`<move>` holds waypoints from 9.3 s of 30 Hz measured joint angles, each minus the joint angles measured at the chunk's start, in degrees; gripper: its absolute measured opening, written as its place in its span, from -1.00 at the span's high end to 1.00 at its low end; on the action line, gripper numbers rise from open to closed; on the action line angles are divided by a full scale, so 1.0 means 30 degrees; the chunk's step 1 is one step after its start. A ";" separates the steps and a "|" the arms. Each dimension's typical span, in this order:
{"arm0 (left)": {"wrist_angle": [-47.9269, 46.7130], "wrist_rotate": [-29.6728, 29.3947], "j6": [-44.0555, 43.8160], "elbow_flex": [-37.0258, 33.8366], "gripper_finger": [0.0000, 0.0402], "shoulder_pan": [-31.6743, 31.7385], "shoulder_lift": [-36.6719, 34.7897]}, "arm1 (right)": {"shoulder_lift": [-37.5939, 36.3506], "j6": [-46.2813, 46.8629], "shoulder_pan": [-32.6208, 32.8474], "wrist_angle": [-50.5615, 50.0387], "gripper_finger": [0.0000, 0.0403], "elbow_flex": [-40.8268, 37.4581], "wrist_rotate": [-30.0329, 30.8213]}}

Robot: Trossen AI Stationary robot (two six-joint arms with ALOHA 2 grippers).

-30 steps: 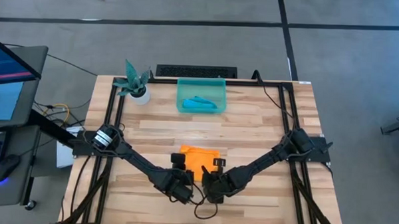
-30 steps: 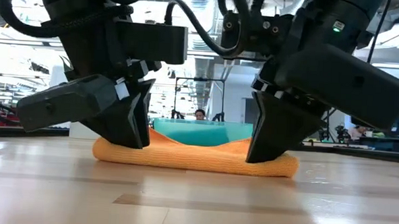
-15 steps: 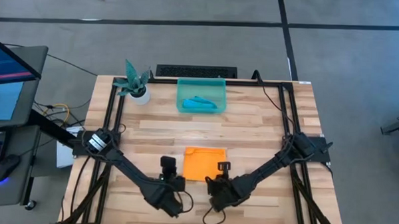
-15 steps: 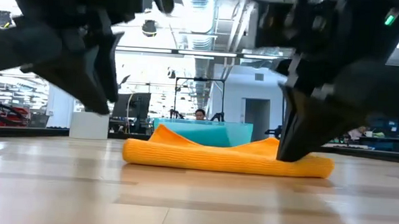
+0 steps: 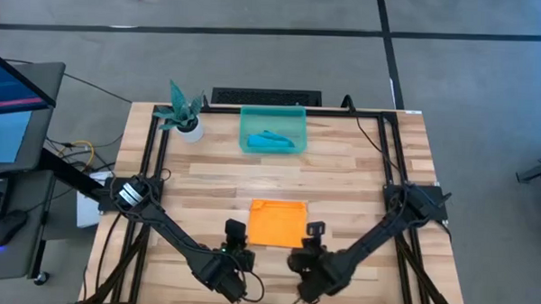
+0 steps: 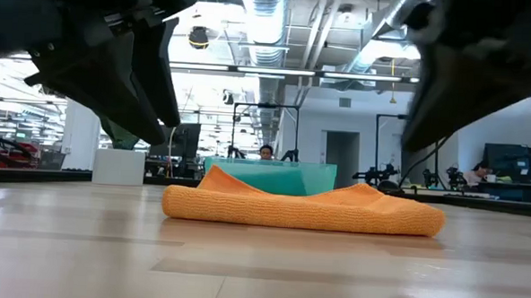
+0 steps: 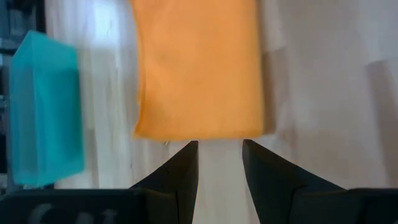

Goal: Roll microfiber towels into tight, uniform cylinder then place into a basket
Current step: Roll the orange microfiber cloth

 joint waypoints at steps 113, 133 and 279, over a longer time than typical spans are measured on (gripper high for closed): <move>0.6057 0.3112 0.2523 -0.1923 0.41 0.1848 -0.0029 | -0.5391 -0.3412 0.1269 1.5188 0.12 -1.0773 0.0347; 0.8123 0.2405 0.2823 -0.4335 0.41 0.2025 -0.0124 | -0.3009 -0.3351 -0.0164 1.5784 0.09 -1.0722 -0.0251; 0.7680 1.1339 -0.5688 -0.4415 0.83 0.9785 -0.1027 | -0.2929 0.1294 -0.2017 1.2502 0.65 -0.7850 -0.3255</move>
